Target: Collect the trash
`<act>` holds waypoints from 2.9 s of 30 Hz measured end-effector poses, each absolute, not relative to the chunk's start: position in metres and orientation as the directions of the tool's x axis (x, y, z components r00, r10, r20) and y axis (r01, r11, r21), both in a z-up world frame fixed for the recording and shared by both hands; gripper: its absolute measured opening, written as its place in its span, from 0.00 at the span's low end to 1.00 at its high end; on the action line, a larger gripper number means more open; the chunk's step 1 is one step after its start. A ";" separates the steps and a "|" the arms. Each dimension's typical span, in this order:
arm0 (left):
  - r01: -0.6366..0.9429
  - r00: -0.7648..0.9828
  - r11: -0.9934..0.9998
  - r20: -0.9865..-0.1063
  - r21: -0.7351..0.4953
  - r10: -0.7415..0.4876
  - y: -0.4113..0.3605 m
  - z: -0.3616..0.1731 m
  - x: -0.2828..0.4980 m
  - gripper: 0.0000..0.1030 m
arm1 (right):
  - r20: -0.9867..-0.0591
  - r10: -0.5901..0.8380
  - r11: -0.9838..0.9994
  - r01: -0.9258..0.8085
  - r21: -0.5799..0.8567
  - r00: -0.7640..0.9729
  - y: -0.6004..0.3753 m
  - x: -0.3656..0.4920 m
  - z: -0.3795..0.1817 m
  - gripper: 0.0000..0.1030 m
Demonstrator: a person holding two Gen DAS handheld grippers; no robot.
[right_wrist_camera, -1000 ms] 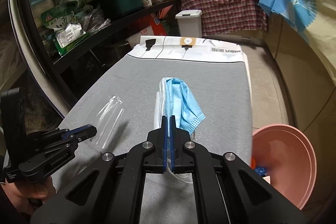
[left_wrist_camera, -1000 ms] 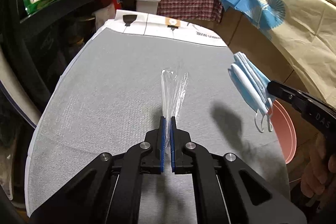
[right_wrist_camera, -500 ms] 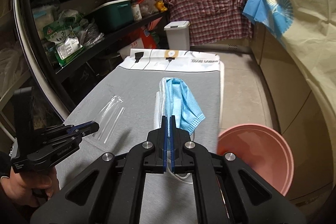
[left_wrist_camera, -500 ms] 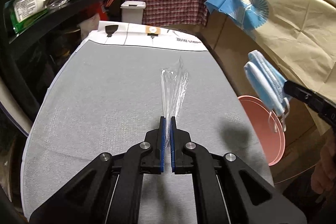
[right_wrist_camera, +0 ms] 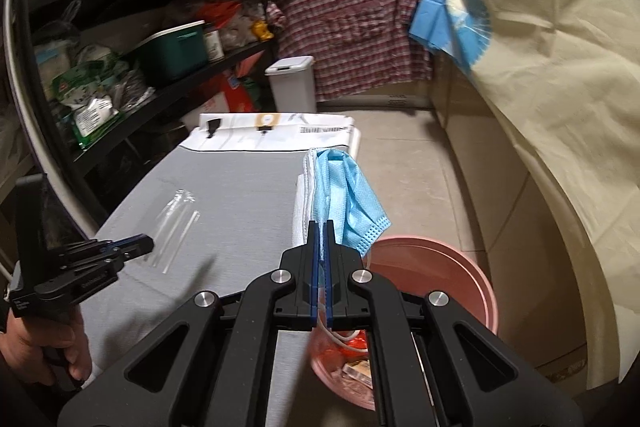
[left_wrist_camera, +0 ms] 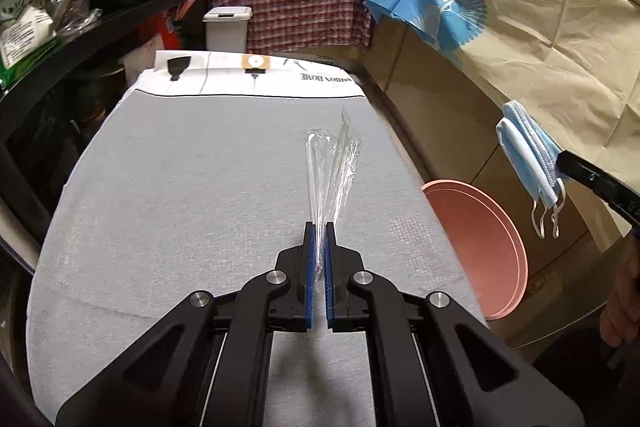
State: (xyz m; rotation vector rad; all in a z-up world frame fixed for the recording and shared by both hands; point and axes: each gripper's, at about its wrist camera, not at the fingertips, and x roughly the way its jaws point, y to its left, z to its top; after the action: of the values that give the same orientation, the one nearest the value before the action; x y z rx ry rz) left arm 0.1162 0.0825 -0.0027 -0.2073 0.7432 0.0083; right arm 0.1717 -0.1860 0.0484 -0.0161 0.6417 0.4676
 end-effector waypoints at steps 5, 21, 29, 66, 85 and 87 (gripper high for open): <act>-0.058 0.734 0.981 -0.674 -0.187 -0.085 0.070 -0.003 0.123 0.04 | -0.587 0.398 0.909 -0.392 0.145 0.705 -0.201 0.177 0.038 0.02; 0.028 0.719 0.975 -0.673 -0.222 -0.174 0.025 -0.007 0.153 0.04 | -0.620 0.331 0.942 -0.288 0.171 0.712 -0.240 0.196 0.013 0.02; 0.132 0.706 0.962 -0.658 -0.239 -0.260 -0.018 -0.006 0.169 0.04 | -0.632 0.272 0.962 -0.216 0.166 0.726 -0.250 0.204 0.008 0.02; 0.201 0.622 0.947 -0.714 -0.251 -0.321 -0.056 -0.043 0.197 0.30 | -0.706 0.160 0.987 -0.105 0.122 0.690 -0.264 0.233 -0.018 0.40; 0.124 0.688 0.967 -0.683 -0.225 -0.247 -0.026 -0.020 0.155 0.63 | -0.617 0.084 0.996 -0.084 0.029 0.783 -0.255 0.178 0.015 0.82; 0.116 0.692 0.967 -0.680 -0.226 -0.242 -0.025 -0.017 0.150 0.67 | -0.600 0.075 0.997 -0.079 0.019 0.796 -0.254 0.165 0.020 0.86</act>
State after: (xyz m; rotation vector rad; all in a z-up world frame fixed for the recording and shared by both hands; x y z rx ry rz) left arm 0.1499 -0.0250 -0.0169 -0.1701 0.7822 -0.2011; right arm 0.1650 -0.2544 0.0202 -0.0069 0.6446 0.0831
